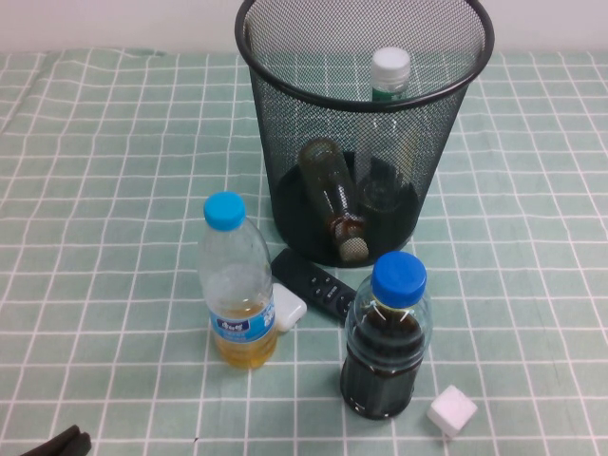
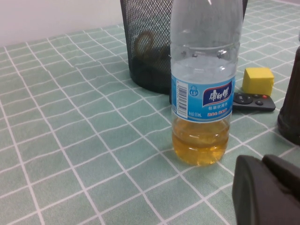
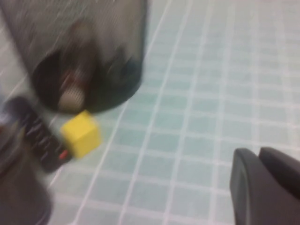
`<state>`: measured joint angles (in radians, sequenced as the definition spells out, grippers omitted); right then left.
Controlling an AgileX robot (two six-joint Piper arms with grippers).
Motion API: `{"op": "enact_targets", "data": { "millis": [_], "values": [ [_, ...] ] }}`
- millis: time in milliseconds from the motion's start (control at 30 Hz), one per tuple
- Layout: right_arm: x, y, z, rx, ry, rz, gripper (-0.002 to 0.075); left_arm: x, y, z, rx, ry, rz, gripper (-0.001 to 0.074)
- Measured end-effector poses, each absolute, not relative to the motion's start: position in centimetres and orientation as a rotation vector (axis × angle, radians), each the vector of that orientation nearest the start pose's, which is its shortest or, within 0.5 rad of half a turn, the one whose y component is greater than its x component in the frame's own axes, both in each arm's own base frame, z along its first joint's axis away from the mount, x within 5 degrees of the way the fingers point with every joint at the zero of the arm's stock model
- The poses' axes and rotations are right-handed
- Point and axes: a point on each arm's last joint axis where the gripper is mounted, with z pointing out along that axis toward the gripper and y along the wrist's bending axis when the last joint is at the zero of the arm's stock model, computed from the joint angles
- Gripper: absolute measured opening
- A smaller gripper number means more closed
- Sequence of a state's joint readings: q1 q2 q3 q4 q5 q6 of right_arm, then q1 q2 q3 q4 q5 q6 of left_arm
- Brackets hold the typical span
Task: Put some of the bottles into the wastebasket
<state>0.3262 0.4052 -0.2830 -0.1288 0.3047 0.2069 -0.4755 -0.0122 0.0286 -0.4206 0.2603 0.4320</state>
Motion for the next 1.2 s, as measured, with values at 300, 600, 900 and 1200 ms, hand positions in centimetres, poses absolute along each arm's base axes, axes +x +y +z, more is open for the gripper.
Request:
{"op": "enact_targets", "data": {
  "millis": [300, 600, 900, 1200],
  "values": [
    [5.7, -0.1, 20.8, 0.094, 1.660, 0.085, -0.0001, 4.4, -3.4, 18.3, 0.509, 1.681, -0.422, -0.0004],
    [5.6, -0.3, 19.3, 0.164, 1.641, 0.086, -0.0001, 4.4, -3.4, 18.3, 0.510, 1.682, -0.422, -0.0004],
    [5.7, -0.2, 19.4, 0.099, 1.625, 0.034, -0.0001, 4.4, -3.4, 18.3, 0.510, 1.682, -0.422, -0.0004],
    [5.6, -0.1, 18.3, 0.068, 1.736, 0.015, -0.0001, 4.4, -3.4, 18.2, 0.511, 1.683, -0.422, -0.0004]
  ]
}}
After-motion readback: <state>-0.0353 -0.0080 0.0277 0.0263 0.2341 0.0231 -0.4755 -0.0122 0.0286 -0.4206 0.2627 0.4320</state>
